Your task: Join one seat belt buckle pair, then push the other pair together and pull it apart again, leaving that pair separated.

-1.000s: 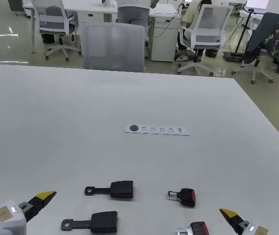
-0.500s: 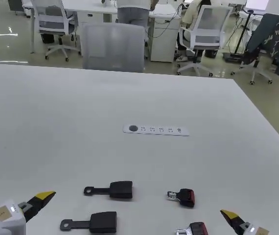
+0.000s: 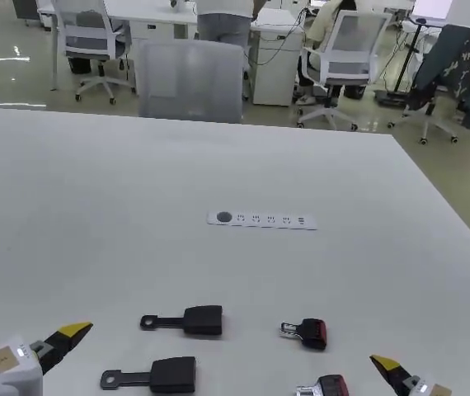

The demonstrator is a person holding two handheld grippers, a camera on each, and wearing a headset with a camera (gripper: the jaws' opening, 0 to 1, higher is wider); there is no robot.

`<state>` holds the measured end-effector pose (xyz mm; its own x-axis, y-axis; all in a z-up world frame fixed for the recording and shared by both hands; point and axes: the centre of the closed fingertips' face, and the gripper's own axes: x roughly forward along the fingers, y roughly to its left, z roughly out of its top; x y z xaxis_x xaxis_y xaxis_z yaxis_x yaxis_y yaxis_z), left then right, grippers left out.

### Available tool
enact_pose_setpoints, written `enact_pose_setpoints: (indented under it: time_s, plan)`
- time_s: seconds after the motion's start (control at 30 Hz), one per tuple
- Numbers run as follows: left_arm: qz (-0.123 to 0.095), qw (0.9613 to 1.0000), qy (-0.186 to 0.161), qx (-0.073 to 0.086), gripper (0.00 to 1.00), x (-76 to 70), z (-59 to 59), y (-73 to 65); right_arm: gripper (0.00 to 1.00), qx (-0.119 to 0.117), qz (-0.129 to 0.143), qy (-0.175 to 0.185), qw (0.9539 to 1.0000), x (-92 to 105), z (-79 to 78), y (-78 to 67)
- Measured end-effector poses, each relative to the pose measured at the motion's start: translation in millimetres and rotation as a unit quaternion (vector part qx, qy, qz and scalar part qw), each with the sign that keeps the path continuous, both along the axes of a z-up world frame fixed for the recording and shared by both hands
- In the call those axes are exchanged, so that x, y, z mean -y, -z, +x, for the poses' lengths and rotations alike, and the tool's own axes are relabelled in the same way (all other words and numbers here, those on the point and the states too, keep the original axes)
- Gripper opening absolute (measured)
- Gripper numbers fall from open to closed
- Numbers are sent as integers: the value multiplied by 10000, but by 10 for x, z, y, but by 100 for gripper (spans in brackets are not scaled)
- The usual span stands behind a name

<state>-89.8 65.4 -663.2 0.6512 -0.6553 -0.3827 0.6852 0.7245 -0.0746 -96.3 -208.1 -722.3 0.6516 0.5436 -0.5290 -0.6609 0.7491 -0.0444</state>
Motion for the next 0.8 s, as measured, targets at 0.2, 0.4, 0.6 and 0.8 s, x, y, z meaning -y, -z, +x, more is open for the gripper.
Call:
enact_pose_setpoints:
  time_s: [0.2,0.4,0.6,0.8]
  plan:
    - [13,10000,7,-5,100,17,-4,-6,100,1,8,26,10000,22,13,-7]
    - [11,10000,9,-2,100,37,11,-21,100,4,5,22,10000,22,18,-16]
    - [-4,10000,18,4,100,75,12,-52,100,-4,1,31,10000,27,21,-17]
    - [-10,10000,31,-17,100,68,11,-27,100,7,1,40,10000,32,25,-18]
